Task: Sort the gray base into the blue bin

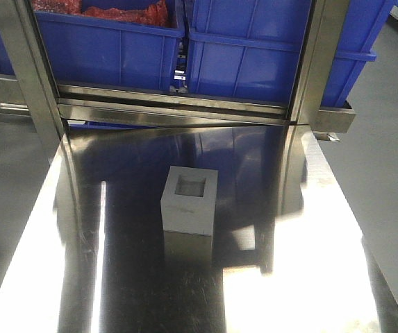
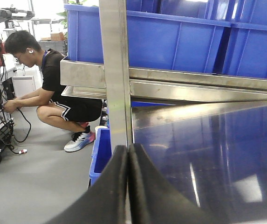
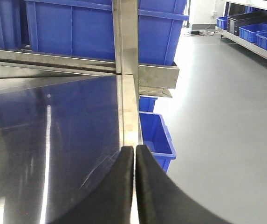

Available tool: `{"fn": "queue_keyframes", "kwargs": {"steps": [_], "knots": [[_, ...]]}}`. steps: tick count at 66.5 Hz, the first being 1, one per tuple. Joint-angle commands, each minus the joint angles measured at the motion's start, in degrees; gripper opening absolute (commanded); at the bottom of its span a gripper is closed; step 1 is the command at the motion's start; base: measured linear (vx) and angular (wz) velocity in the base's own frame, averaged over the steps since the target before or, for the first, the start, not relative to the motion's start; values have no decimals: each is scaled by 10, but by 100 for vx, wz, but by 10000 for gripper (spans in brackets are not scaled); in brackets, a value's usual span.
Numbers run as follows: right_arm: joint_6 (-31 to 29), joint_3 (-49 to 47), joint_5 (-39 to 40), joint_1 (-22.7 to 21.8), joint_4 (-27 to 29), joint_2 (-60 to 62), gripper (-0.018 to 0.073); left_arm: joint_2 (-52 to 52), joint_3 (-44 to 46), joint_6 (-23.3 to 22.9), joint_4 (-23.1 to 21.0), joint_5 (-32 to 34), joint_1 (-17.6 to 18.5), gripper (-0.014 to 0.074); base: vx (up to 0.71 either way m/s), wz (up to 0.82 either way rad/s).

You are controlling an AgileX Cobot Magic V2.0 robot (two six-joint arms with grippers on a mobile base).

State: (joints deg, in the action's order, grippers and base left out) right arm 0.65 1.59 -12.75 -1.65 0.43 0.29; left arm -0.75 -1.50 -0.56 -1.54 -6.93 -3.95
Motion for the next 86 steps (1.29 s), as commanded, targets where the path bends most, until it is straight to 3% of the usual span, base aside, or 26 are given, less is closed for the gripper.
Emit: {"fn": "queue_keyframes", "kwargs": {"steps": [1, 86], "knots": [[-6, 1, 42, -1, -4, -10, -5, -7, 12, -2, -5, 44, 3, -6, 0, 0], [-6, 1, 42, -1, -4, -10, -5, -7, 12, -2, -5, 49, 3, -6, 0, 0]]}}
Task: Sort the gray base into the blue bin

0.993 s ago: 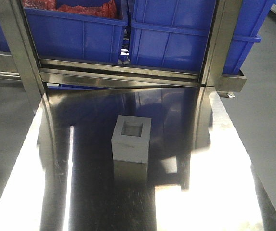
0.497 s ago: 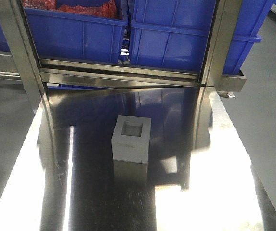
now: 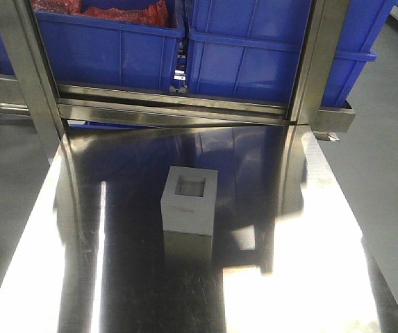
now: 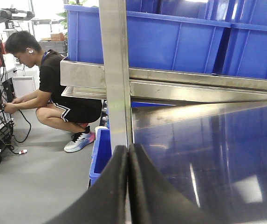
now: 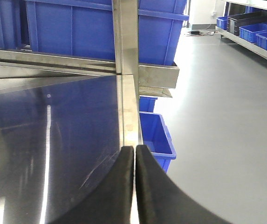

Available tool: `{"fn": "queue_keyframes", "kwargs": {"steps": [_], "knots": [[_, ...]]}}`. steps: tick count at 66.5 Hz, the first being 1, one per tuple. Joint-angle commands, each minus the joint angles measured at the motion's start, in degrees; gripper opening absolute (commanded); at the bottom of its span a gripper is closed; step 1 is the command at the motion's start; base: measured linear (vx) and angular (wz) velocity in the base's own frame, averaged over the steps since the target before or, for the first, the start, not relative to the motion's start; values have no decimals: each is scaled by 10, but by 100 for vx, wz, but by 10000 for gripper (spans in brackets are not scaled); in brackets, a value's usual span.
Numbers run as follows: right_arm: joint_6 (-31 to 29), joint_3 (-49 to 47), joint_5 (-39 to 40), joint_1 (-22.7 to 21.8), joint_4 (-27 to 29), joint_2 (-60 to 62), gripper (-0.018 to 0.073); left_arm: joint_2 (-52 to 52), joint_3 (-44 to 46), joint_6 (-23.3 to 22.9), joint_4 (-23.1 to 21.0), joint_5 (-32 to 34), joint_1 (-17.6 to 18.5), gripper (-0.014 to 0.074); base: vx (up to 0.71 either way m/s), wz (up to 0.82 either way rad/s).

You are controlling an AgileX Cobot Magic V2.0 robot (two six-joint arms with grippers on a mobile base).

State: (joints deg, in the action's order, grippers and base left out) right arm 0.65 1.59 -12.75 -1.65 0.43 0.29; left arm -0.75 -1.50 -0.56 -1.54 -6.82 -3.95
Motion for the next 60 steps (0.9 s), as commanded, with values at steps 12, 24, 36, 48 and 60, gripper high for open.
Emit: {"fn": "queue_keyframes", "kwargs": {"steps": [12, 24, 36, 48, 60], "knots": [[-6, 1, 42, -1, -4, -10, -5, -6, 19, -2, -4, 62, 3, -6, 0, 0], [-6, 1, 42, -1, -4, -10, -5, 41, 99, -1, -3, 8, 3, -6, 0, 0], [-6, 1, 42, -1, -4, -10, -5, 170, 245, 18, 10, -87, 3, -6, 0, 0], [-6, 1, 42, -1, -4, -10, -5, 285, 337, 18, 10, -139, 3, -6, 0, 0], [-6, 1, 42, -1, -4, -10, -5, 306, 349, 17, 10, -120, 3, -5, 0, 0]]}}
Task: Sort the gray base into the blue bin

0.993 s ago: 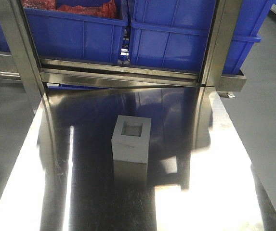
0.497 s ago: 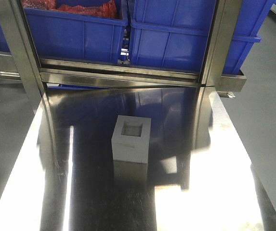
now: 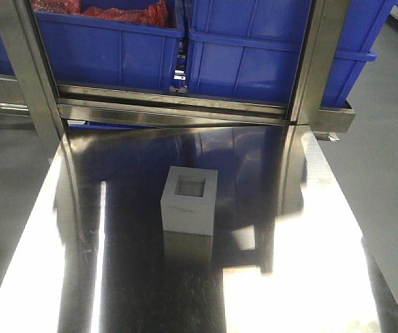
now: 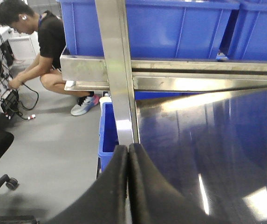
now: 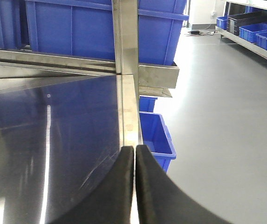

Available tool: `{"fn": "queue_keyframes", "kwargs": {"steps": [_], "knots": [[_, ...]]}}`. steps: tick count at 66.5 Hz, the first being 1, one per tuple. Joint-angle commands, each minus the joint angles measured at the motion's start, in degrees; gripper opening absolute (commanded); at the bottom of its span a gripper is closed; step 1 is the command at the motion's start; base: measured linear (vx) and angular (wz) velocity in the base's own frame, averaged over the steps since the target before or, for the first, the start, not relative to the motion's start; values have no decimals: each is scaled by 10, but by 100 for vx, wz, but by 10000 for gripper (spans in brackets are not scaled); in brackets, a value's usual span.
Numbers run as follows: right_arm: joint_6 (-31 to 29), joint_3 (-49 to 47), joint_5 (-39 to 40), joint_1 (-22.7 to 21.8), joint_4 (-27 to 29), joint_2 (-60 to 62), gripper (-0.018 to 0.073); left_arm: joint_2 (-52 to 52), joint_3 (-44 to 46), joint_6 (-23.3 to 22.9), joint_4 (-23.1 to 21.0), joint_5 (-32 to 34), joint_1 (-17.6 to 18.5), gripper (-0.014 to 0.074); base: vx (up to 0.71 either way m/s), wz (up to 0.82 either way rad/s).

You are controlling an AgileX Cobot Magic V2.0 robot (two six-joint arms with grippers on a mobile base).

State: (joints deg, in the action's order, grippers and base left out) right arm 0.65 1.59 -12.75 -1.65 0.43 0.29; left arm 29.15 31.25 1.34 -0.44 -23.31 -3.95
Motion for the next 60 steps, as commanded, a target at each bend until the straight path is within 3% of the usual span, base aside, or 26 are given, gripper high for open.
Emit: {"fn": "queue_keyframes", "kwargs": {"steps": [1, 7, 15, 22, 24, 32, 44, 60], "knots": [[-6, 1, 42, -1, -4, -10, -5, 8, 21, -2, -1, 45, 3, -4, 0, 0], [-6, 1, 42, -1, -4, -10, -5, 7, 21, -2, -1, 45, 3, 22, 0, 0], [-6, 1, 42, -1, -4, -10, -5, 7, 21, -2, -1, 45, 3, 157, 0, 0], [-6, 1, 42, -1, -4, -10, -5, 7, 21, -2, -1, 45, 3, 396, 0, 0], [-6, 1, 42, -1, -4, -10, -5, 7, 21, -2, -1, 46, 3, 499, 0, 0], [-6, 1, 42, -1, -4, -10, -5, 8, 21, -2, -1, 49, 3, 735, 0, 0], [-6, 1, 42, -1, -4, -10, -5, 8, 21, -2, -1, 46, 3, 713, 0, 0], [-6, 1, 42, -1, -4, -10, -5, 16, 30, -1, -1, 92, 3, 624, 0, 0]]}}
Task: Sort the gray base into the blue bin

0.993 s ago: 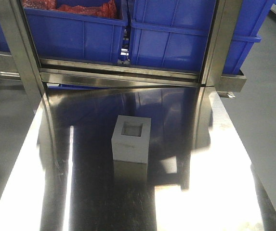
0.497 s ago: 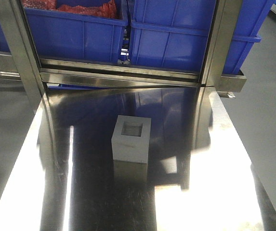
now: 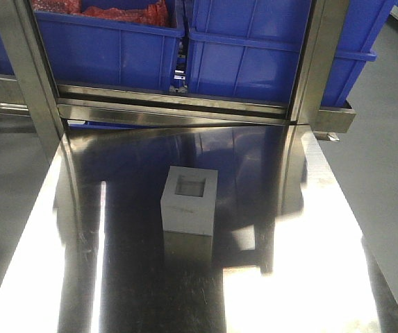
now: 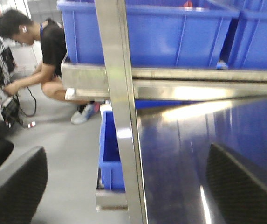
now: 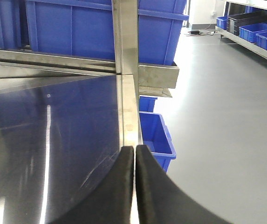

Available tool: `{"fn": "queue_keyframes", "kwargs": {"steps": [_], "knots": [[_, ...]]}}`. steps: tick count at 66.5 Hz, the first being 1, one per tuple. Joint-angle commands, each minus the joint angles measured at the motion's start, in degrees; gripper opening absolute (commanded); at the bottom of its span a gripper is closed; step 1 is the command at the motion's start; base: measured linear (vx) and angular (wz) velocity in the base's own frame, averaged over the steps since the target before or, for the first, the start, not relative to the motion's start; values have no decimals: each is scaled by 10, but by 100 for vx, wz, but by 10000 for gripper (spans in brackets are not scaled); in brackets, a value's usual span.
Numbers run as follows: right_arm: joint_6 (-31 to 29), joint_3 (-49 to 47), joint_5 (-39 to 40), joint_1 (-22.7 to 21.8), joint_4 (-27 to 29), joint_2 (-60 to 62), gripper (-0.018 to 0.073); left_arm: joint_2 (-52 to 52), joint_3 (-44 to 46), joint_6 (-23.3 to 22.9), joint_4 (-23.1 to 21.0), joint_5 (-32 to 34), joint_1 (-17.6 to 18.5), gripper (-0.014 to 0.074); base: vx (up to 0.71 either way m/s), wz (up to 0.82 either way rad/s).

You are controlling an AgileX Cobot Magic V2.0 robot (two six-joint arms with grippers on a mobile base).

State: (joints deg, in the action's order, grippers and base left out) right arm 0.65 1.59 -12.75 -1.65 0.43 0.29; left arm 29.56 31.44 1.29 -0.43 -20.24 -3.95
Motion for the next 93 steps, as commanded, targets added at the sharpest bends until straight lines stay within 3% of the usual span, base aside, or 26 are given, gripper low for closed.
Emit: {"fn": "queue_keyframes", "kwargs": {"steps": [1, 15, 23, 30, 38, 51, 64, 78, 93], "knots": [[-6, 1, 42, -1, -4, -10, -5, 15, 34, -1, -1, 61, 3, 617, 0, 0], [-6, 1, 42, -1, -4, -10, -5, 148, 169, 36, -5, 28, 3, 538, 0, 0], [-6, 1, 42, -1, -4, -10, -5, 236, 258, 78, -54, 4, 11, 538, 0, 0], [-6, 1, 42, -1, -4, -10, -5, 300, 314, 115, -84, -3, 55, 538, 0, 0], [-6, 1, 42, -1, -4, -10, -5, 360, 353, 117, -87, -3, 126, 538, 0, 0], [-6, 1, 42, -1, -4, -10, -5, 470, 395, 97, -87, -14, 225, 538, 0, 0], [-6, 1, 42, -1, -4, -10, -5, 573, 461, 81, -87, -73, 288, 538, 0, 0], [-6, 1, 42, -1, -4, -10, -5, 678, 562, -2, -72, -163, 301, 538, 0, 0], [-6, 1, 42, -1, -4, -10, -5, 756, 631, -8, -90, -202, 301, 538, 0, 0]]}}
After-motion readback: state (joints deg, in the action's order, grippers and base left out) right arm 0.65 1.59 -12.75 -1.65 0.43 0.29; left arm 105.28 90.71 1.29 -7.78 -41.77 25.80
